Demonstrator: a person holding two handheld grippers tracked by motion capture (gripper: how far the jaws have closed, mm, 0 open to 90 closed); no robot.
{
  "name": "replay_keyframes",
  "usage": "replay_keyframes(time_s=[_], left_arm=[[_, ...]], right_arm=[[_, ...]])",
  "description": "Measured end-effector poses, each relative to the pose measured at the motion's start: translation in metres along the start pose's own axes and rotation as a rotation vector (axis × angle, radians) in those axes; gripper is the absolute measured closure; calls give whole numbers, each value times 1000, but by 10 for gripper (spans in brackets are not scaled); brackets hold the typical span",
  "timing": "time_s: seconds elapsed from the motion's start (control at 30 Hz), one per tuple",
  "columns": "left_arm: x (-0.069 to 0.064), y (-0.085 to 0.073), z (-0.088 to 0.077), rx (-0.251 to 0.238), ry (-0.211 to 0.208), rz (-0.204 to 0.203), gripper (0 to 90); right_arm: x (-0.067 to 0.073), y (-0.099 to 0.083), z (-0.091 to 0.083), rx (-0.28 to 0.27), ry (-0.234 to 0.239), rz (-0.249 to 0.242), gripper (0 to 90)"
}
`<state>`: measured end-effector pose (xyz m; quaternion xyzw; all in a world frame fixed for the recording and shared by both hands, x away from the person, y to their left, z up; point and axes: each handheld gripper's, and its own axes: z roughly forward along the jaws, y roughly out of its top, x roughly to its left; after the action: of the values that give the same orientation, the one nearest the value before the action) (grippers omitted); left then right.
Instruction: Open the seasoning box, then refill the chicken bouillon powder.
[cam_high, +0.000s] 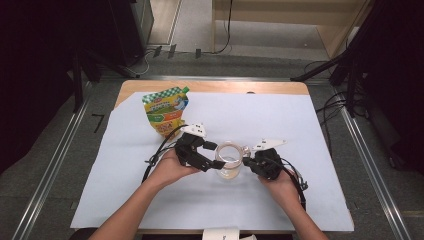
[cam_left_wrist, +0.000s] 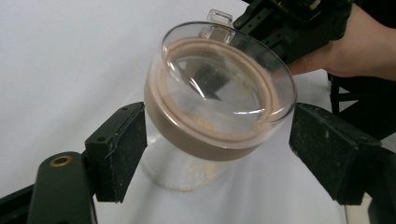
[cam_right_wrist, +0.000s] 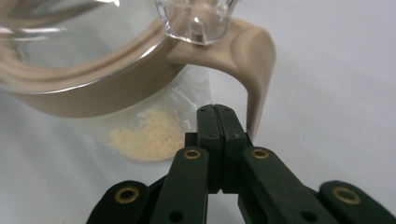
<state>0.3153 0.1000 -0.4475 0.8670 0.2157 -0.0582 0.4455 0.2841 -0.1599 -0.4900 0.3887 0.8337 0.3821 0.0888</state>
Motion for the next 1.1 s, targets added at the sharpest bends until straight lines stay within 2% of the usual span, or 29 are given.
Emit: replay_keyframes(time_s=[0.17,0.27,0.33,0.37,0.5,0.57,0.67,0.73,0.8,0.9,1.1], left_arm=[[-4,1,7,-1,27,40,159],[-9,3,17,24,72,70,124],[-10,3,20,28,88,77,108],[-11,3,24,26,100,77,103],[-11,3,27,11,104,68,98],[-11,3,28,3,104,65,99],[-13,4,28,-2,117,73,100],[-13,4,28,1,120,83,99],[-15,5,28,10,128,86,100],[-15,6,27,14,129,72,99],[-18,11,24,14,141,76,99]], right_arm=[[-3,-1,-14,-15,2,27,900],[-6,-2,-26,-33,-14,13,900],[-11,-2,-29,-40,-23,31,900],[-14,-2,-28,-41,-29,35,900],[-21,0,-21,-33,-43,62,900],[-25,2,-13,-32,-36,95,900],[-24,3,-8,-22,-29,85,900],[-22,4,-7,-21,-44,74,900],[-22,4,-7,-19,-39,87,900],[-21,4,-7,-19,-45,80,900],[-21,5,-7,-20,-48,85,900]])
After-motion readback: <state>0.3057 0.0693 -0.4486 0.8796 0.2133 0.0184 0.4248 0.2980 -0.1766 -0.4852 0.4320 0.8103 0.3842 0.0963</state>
